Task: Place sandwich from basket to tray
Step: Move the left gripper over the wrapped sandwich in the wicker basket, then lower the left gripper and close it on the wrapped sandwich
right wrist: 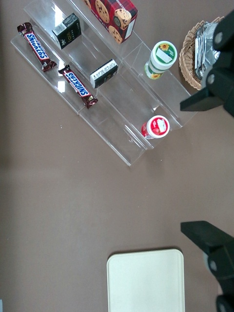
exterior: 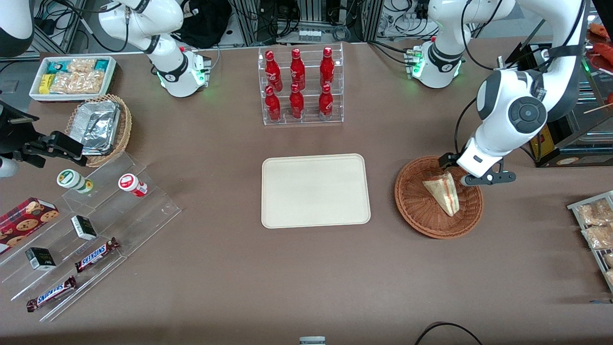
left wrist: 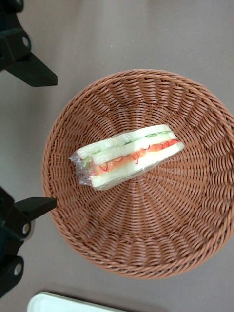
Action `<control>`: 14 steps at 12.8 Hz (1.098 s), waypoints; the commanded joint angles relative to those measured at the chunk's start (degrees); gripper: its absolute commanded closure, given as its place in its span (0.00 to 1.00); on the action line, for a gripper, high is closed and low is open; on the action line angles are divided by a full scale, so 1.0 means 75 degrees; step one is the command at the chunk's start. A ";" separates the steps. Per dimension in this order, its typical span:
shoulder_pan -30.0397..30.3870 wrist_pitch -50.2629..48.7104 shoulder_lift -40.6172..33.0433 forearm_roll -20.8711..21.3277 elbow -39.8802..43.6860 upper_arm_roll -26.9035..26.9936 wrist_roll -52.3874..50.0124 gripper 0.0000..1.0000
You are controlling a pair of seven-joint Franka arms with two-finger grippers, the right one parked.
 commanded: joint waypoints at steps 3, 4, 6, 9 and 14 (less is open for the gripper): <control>-0.0049 0.1105 0.0284 0.0018 -0.0288 0.0008 -0.2217 0.00; -0.0049 0.1410 0.0365 0.0018 -0.0370 0.0008 -0.2732 0.00; -0.0049 0.1774 0.0611 0.0018 -0.0383 0.0008 -0.3775 0.00; -0.0167 0.1987 0.0870 0.0018 -0.0371 0.0008 -0.5149 0.00; -0.0167 0.2010 0.1209 0.0065 -0.0348 0.0008 -0.5046 0.00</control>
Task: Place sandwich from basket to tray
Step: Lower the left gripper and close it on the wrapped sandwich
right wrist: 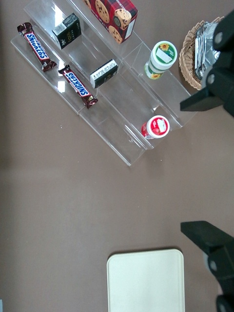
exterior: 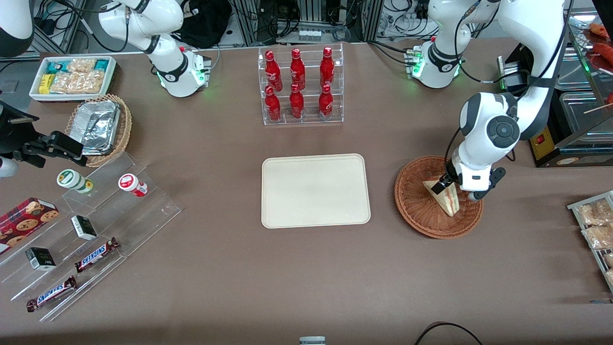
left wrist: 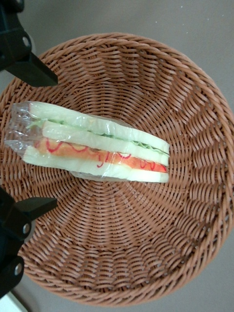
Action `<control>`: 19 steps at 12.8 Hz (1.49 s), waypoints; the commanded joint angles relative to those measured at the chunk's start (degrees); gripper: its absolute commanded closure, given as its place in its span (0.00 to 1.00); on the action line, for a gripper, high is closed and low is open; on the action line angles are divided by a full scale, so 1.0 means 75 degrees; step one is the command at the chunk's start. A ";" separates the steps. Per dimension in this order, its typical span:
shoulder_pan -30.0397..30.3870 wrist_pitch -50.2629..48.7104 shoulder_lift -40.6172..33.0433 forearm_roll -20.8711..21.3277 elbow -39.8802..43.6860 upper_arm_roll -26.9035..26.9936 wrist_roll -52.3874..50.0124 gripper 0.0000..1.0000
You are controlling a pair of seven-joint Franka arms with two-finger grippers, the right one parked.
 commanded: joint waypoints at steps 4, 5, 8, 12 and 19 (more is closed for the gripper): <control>-0.0044 0.0151 0.0266 0.0148 0.0022 0.0031 0.0105 0.16; -0.0033 0.0151 0.0278 0.0148 0.0022 0.0031 0.0142 0.55; -0.0032 0.0151 0.0278 0.0159 0.0034 0.0031 0.0165 0.89; -0.0044 0.0011 0.0208 0.0159 0.0185 0.0031 0.0598 0.91; -0.0535 -0.3736 0.0266 0.0148 0.2492 -0.0039 0.1241 0.94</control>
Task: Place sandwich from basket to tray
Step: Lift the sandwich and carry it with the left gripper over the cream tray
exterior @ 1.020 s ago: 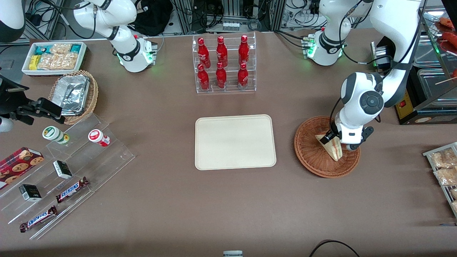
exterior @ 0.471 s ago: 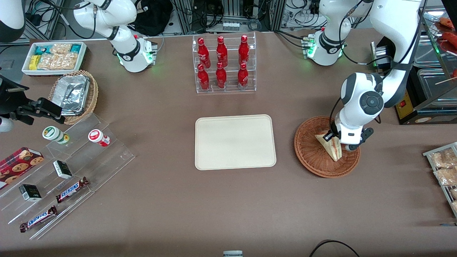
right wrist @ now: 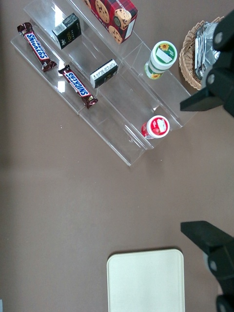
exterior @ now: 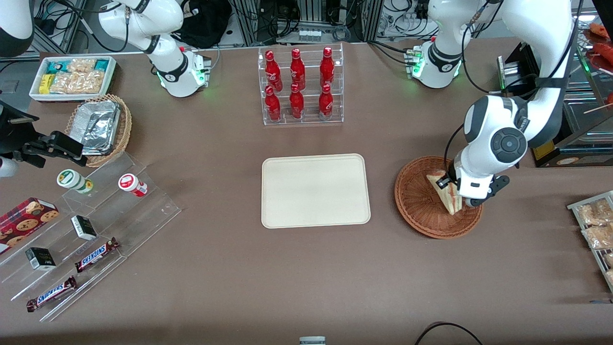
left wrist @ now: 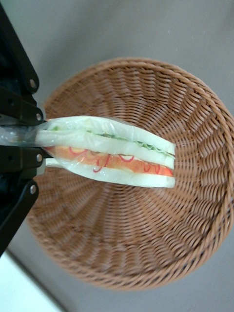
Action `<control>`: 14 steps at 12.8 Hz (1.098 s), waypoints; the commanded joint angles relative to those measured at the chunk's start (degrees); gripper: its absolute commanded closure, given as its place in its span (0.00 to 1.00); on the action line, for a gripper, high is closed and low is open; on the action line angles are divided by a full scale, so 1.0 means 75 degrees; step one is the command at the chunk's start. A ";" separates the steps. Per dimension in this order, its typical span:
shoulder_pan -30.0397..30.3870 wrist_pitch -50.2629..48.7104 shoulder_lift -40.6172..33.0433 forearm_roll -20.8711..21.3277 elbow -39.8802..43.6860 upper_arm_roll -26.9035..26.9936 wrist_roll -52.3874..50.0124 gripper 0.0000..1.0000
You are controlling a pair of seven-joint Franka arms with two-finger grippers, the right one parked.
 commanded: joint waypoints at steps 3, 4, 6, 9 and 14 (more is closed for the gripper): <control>-0.0297 -0.0937 0.0108 -0.0026 0.0749 -0.0037 0.0680 0.94; -0.0401 -0.0937 0.0131 -0.0038 0.0808 -0.0269 0.0669 0.94; -0.0623 -0.0937 0.0330 -0.0015 0.1041 -0.0551 0.0773 0.94; -0.1396 -0.0913 0.0903 0.0009 0.1615 -0.0623 0.0681 0.96; -0.2416 -0.0866 0.2016 -0.0015 0.2903 -0.0635 0.0213 0.97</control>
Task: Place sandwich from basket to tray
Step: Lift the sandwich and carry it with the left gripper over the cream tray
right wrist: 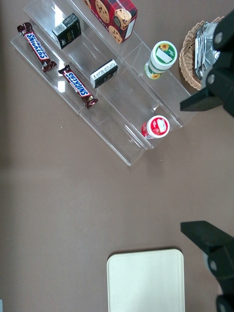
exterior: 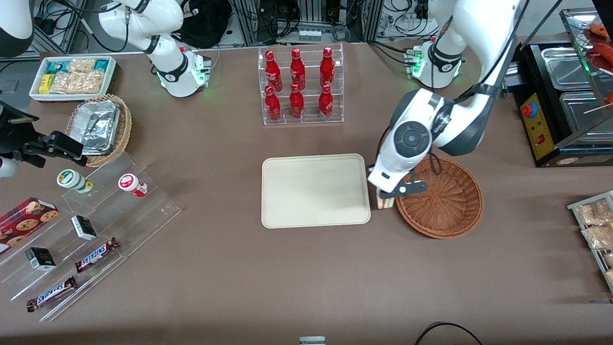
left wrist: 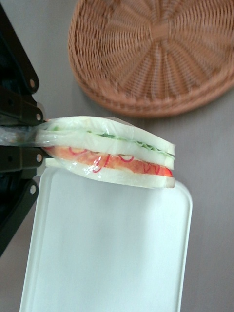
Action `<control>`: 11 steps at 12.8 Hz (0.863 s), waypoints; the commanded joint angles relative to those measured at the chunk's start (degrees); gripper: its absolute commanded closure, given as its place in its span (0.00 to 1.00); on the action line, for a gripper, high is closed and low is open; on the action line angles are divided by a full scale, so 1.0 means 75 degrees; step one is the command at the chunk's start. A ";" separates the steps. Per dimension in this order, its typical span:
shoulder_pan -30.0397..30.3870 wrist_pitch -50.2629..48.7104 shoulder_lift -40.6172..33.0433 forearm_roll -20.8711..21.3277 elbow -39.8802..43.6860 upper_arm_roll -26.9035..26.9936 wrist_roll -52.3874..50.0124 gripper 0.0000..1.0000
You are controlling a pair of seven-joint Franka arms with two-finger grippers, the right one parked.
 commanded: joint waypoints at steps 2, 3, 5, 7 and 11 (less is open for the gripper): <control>-0.0745 0.0013 0.1043 0.0053 0.1211 0.0062 -0.0684 0.97; -0.0897 0.0177 0.1219 0.0030 0.1317 0.0062 -0.0871 0.97; -0.1272 0.0494 0.1593 0.0054 0.1644 0.0062 -0.1409 0.97; -0.1589 0.0647 0.2003 0.0100 0.2077 0.0062 -0.1914 0.97; -0.2140 0.0706 0.2427 0.0171 0.2525 0.0097 -0.2712 0.97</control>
